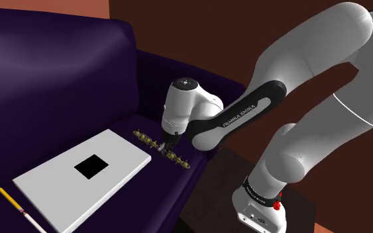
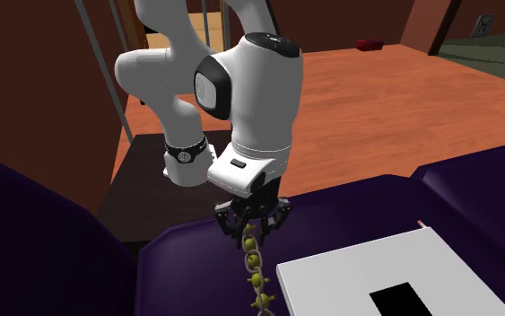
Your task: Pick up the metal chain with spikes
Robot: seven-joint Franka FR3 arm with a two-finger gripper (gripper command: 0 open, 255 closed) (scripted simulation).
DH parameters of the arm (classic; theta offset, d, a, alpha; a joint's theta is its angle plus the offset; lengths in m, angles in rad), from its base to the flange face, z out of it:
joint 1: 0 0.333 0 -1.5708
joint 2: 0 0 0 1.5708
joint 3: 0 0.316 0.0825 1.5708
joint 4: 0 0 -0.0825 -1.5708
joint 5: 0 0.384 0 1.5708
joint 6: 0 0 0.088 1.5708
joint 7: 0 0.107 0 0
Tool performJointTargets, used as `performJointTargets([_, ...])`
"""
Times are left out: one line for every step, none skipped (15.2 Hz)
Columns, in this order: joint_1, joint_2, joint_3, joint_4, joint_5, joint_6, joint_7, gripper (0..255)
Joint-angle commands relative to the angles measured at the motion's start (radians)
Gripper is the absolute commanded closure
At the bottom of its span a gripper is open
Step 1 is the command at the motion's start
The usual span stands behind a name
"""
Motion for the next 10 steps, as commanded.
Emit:
performJointTargets([0.017, -0.032, -0.012, 0.007, 0.023, -0.038, -0.019, 255])
performJointTargets([0.023, -0.047, -0.018, 0.011, 0.032, -0.056, -0.027, 255])
performJointTargets([0.029, -0.061, -0.023, 0.015, 0.04, -0.074, -0.035, 255])
performJointTargets([0.034, -0.075, -0.029, 0.02, 0.047, -0.092, -0.042, 255])
performJointTargets([0.039, -0.088, -0.034, 0.025, 0.053, -0.11, -0.048, 255])
performJointTargets([0.043, -0.101, -0.039, 0.03, 0.058, -0.127, -0.055, 255])
performJointTargets([0.048, -0.114, -0.044, 0.036, 0.063, -0.145, -0.061, 255])
performJointTargets([0.051, -0.126, -0.048, 0.041, 0.068, -0.162, -0.066, 255])
performJointTargets([0.052, -0.128, -0.049, 0.042, 0.068, -0.165, -0.067, 255])
performJointTargets([0.052, -0.128, -0.049, 0.042, 0.068, -0.165, -0.067, 255])
